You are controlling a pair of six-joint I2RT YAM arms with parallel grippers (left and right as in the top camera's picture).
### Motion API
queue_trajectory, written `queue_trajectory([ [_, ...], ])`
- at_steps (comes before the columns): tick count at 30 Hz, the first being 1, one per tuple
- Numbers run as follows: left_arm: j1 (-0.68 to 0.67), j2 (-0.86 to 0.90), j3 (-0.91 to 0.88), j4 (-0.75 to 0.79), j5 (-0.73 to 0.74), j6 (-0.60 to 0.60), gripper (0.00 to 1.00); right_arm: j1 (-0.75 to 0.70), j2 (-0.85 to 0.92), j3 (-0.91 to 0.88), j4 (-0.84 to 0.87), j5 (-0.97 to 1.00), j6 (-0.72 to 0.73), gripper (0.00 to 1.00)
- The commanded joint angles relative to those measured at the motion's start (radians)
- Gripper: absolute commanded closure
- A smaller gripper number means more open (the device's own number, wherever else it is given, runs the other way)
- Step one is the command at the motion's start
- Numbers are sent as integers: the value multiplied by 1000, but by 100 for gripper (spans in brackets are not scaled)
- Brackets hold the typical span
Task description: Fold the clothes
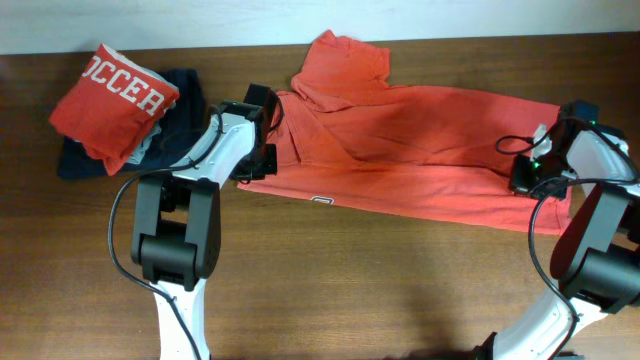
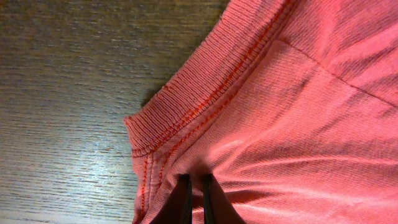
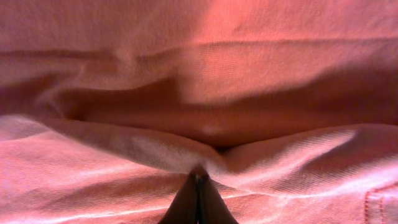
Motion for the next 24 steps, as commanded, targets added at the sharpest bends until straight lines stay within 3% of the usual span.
queue_trajectory([
  [1,9,28,-6,5,-15,-3,91,1,12,-9,12,2,12,96],
  [8,9,28,-6,5,-15,-3,91,1,12,-10,-33,1,58,96],
  [24,9,28,-6,2,-15,-2,91,1,12,-14,64,98,57,96],
])
